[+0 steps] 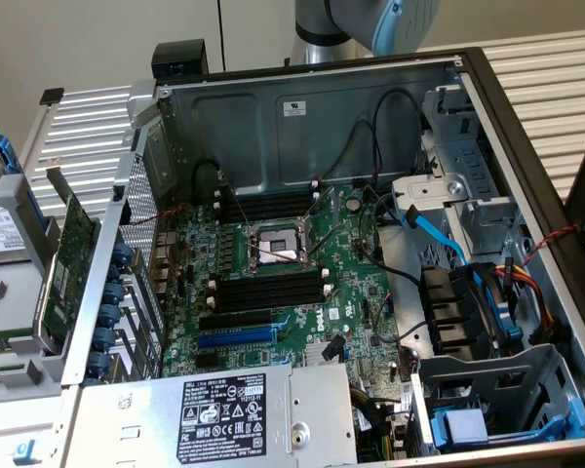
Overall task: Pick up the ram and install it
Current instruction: 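Pick up the ram and move it above insertion slot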
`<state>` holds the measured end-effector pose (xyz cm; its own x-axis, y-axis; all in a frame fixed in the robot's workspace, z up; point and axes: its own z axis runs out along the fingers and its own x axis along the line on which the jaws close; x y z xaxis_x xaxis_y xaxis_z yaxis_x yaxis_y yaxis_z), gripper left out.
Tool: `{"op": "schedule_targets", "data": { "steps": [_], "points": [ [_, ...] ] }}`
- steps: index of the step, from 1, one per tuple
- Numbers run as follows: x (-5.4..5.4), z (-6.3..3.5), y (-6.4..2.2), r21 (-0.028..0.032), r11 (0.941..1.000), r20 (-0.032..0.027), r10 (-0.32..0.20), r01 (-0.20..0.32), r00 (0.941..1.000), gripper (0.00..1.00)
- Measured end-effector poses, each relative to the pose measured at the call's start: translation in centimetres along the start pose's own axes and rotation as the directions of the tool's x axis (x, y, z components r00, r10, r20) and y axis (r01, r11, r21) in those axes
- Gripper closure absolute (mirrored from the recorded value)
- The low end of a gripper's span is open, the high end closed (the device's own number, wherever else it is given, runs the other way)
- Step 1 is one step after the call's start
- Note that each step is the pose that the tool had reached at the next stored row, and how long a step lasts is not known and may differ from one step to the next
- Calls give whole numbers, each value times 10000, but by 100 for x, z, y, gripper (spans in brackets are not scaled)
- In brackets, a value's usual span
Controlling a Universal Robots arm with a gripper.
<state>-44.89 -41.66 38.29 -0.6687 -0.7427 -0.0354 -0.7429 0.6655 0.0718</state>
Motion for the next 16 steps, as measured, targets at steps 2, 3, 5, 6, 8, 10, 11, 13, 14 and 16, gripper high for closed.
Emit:
{"op": "schedule_targets", "data": {
  "steps": [2, 3, 5, 6, 8, 10, 11, 13, 14, 16],
  "points": [
    [2, 6, 1, -48, 9993, 12, -366, 366, 9993, 89],
    [2, 8, 2, -67, 9985, 15, -546, 546, 9985, 89],
    [3, 11, 2, -91, 9958, 4, -908, 908, 9959, 89],
    [4, 12, 2, -99, 9940, -9, -1094, 1094, 9940, 89],
    [4, 12, 2, -115, 9893, -32, -1454, 1454, 9894, 89],
    [4, 11, 2, -132, 9836, -57, -1802, 1801, 9836, 89],
    [4, 11, 2, -141, 9798, -69, -1995, 1994, 9799, 89],
    [4, 11, 2, -160, 9720, -91, -2345, 2344, 9721, 89],
    [4, 11, 2, -169, 9677, -102, -2519, 2517, 9677, 89],
    [4, 11, 2, -189, 9578, -124, -2870, 2868, 9578, 89]
  ]
}}
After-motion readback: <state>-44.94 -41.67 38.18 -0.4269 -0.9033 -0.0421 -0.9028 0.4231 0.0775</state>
